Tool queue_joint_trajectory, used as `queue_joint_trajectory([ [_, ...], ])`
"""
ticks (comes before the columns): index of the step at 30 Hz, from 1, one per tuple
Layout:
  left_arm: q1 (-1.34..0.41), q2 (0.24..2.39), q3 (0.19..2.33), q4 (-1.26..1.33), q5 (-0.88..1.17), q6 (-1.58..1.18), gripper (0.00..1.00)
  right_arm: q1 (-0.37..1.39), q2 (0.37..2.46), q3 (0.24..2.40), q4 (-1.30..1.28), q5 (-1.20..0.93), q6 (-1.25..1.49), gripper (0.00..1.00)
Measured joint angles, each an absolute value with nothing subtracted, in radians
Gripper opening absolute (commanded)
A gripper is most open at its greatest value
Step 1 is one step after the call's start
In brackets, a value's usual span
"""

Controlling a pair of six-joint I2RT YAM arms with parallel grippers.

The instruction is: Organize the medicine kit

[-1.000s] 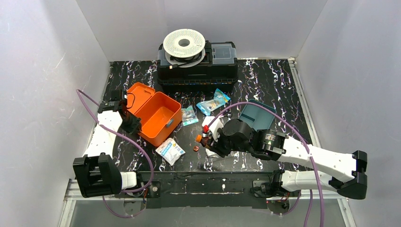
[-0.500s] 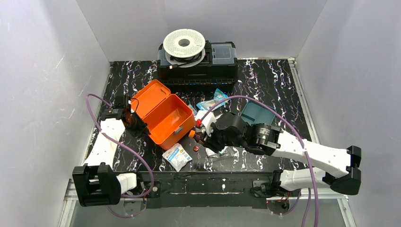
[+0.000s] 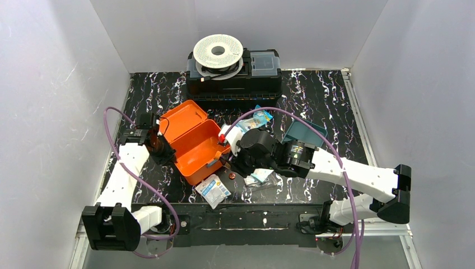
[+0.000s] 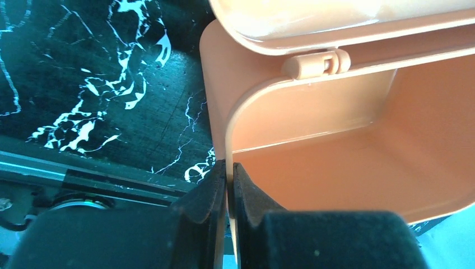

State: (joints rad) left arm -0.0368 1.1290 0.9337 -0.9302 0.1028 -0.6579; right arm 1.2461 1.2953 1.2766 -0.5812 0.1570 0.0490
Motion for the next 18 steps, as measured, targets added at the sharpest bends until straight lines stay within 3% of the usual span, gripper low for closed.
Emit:
queue_joint_trajectory([
  [18, -0.041, 1.067, 1.065, -1.005, -0.133, -0.682, 0.00, 1.246, 1.304, 1.297, -0.581, 0.200, 0.080, 0.25],
])
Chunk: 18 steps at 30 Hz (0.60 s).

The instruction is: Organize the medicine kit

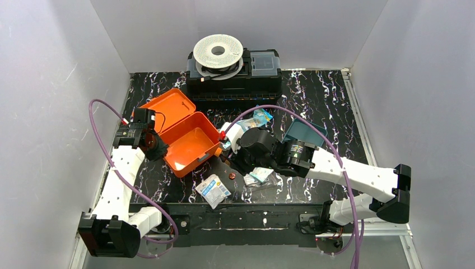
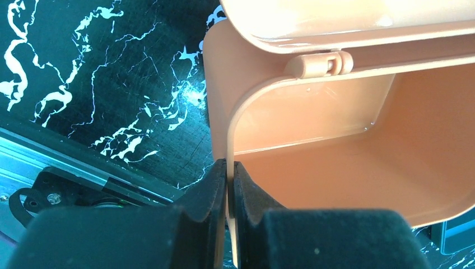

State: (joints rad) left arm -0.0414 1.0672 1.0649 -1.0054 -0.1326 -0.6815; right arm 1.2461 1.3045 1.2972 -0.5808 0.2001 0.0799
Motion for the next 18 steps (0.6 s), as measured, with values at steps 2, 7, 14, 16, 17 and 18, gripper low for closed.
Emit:
queue_joint_trajectory([
  [2, -0.041, 1.067, 1.063, -1.007, -0.140, -0.686, 0.00, 1.246, 1.305, 1.297, -0.581, 0.204, 0.080, 0.25],
  [7, -0.041, 1.068, 1.044, -1.001, -0.143, -0.697, 0.00, 1.246, 1.311, 1.299, -0.580, 0.207, 0.082, 0.25],
  [14, -0.041, 1.074, 0.977, -0.995, -0.111, -0.709, 0.00, 1.246, 1.354, 1.320, -0.582, 0.210, 0.083, 0.25],
  [16, -0.041, 1.074, 0.963, -0.995, -0.103, -0.711, 0.00, 1.246, 1.364, 1.335, -0.582, 0.211, 0.083, 0.25],
  [17, -0.041, 1.074, 0.956, -0.994, -0.097, -0.712, 0.00, 1.246, 1.370, 1.343, -0.582, 0.211, 0.083, 0.26],
  [18, -0.041, 1.074, 0.952, -0.994, -0.093, -0.712, 0.02, 1.246, 1.375, 1.351, -0.582, 0.211, 0.083, 0.26],
])
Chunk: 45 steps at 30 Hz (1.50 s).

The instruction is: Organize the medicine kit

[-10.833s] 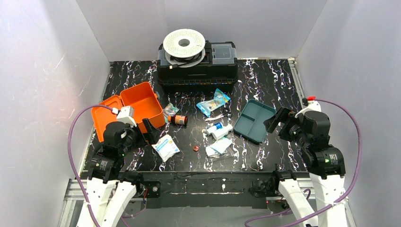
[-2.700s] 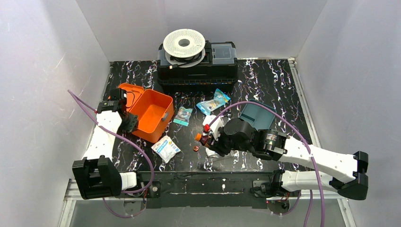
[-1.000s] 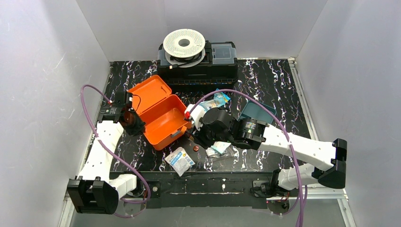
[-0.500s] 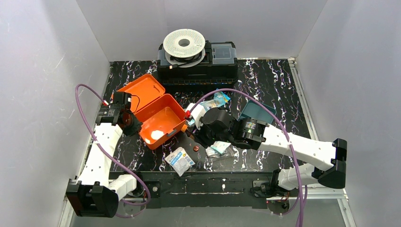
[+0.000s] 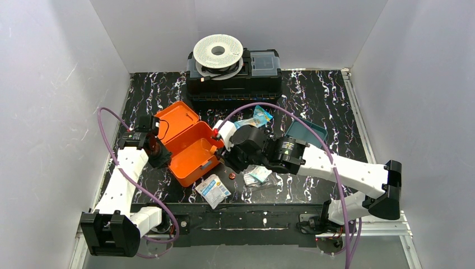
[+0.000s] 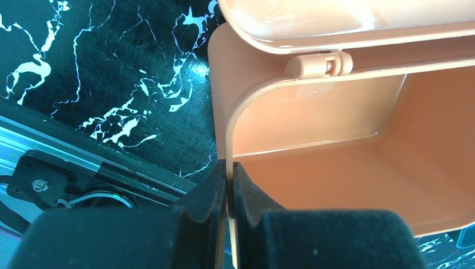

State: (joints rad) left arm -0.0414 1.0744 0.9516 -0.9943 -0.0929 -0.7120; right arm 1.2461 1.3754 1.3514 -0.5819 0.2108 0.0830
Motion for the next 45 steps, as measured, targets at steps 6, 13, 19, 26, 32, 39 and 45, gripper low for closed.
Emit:
queue_joint_trajectory([
  [6, -0.041, 1.074, 0.941, -0.981, -0.071, -0.716, 0.28, 1.246, 1.417, 1.404, -0.582, 0.208, 0.083, 0.26],
  [13, -0.041, 1.074, 0.941, -0.964, -0.033, -0.700, 0.43, 1.246, 1.529, 1.527, -0.588, 0.199, 0.084, 0.26],
  [19, -0.041, 1.055, 0.941, -0.965, 0.007, -0.669, 0.51, 1.244, 1.648, 1.665, -0.597, 0.186, 0.084, 0.26],
  [26, -0.041, 0.976, 0.936, -0.976, 0.042, -0.631, 0.61, 1.232, 1.766, 1.777, -0.613, 0.160, 0.110, 0.26],
  [32, -0.041, 0.887, 0.941, -1.007, 0.040, -0.594, 0.67, 1.222, 1.858, 1.840, -0.625, 0.125, 0.148, 0.26],
  [39, -0.041, 0.786, 1.011, -1.031, -0.021, -0.550, 0.75, 1.207, 1.960, 1.893, -0.633, 0.075, 0.194, 0.26],
  [45, -0.041, 0.695, 1.026, -1.019, -0.070, -0.502, 0.83, 1.196, 2.054, 1.947, -0.634, 0.031, 0.241, 0.28],
])
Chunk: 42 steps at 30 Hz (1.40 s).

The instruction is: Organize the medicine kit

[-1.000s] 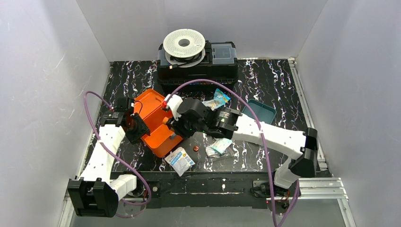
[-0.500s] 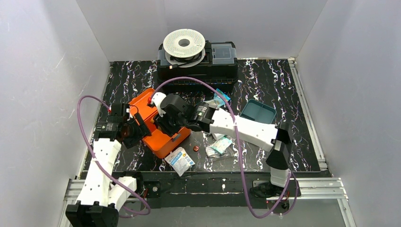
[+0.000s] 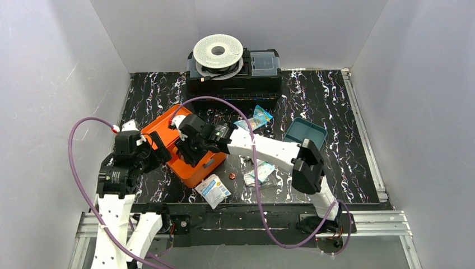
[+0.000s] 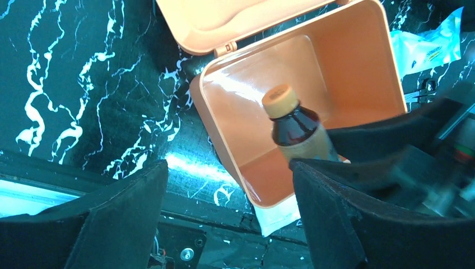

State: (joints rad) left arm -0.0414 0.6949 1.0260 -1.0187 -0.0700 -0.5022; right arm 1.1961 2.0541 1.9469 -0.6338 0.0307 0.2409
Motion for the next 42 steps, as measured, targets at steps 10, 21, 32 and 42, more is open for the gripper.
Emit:
queue_joint_trajectory([
  [10, -0.041, 0.640, 0.953, -0.933, -0.070, -0.467, 0.89, 1.184, 2.185, 2.003, -0.633, -0.049, 0.312, 0.29],
  [21, -0.041, 0.639, 0.913, -0.883, -0.067, -0.464, 0.89, 1.173, 2.277, 2.026, -0.630, -0.113, 0.377, 0.51],
  [32, -0.041, 0.640, 0.887, -0.867, -0.062, -0.464, 0.90, 1.158, 2.304, 2.026, -0.598, -0.150, 0.409, 0.73],
  [42, -0.041, 0.640, 0.883, -0.867, -0.062, -0.461, 0.93, 1.153, 2.210, 1.981, -0.588, -0.086, 0.378, 0.78],
])
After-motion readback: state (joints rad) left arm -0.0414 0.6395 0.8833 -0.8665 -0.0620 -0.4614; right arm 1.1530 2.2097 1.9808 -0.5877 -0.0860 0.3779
